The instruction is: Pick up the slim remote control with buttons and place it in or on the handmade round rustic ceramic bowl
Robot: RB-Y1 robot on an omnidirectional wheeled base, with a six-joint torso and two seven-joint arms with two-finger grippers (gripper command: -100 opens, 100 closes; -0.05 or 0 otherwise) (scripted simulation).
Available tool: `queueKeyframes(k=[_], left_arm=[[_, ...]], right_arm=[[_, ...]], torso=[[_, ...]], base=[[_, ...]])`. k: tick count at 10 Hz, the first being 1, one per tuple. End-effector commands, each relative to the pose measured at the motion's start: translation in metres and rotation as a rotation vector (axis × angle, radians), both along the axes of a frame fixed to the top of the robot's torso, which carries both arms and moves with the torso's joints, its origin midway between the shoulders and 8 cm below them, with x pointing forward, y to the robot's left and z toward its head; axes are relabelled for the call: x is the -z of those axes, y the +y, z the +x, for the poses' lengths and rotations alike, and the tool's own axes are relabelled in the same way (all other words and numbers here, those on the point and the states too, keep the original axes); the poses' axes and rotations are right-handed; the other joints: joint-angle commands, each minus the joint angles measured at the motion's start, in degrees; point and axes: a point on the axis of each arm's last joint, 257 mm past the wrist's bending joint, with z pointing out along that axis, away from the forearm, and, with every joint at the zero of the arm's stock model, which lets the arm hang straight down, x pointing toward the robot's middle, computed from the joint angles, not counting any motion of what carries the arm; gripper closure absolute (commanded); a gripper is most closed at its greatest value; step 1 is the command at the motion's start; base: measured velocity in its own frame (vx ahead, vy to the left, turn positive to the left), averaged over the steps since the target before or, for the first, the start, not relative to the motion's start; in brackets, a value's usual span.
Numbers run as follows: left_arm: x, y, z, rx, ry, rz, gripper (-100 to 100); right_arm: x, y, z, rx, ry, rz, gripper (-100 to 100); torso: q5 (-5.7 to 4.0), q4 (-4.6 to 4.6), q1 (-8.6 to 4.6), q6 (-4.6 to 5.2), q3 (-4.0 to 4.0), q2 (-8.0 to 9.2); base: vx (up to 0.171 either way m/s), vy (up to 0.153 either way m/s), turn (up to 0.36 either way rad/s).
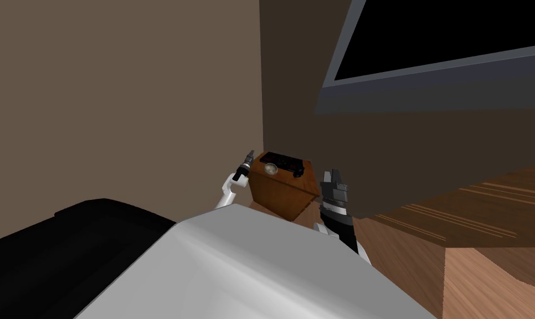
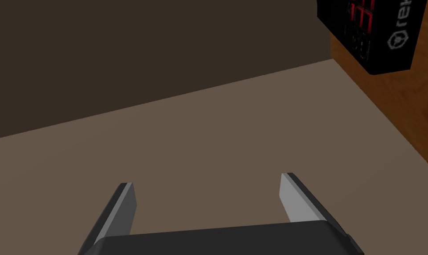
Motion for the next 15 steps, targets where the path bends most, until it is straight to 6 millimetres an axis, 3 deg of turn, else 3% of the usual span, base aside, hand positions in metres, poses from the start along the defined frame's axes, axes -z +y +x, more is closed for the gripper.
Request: queueKeyframes(k=[1,9,15], left_arm=[[0.010,0.007,0.016,-0.020,0.048,0.011,-100],[0.039,0.030,0.072,-0.090,0.246,0.019,-100],[0.061,0.044,0.098,-0.136,0.386,0.009,-100]], right_arm=[[0.000,0.000,0.000,0.000,0.000,0.000,0],[0.000,0.000,0.000,0.000,0.000,0.000,0],[0.000,0.000,0.000,0.000,0.000,0.000,0]], torso=[[0.00,0.00,0.00,0.00,0.00,0.00],[0.00,-0.01,0.00,0.00,-0.02,-0.04],[-0.01,-0.01,-0.04,-0.01,-0.02,-0.03]], base=[[-0.012,0.027,0.002],[-0.002,0.025,0.001],[0.003,0.020,0.002]])
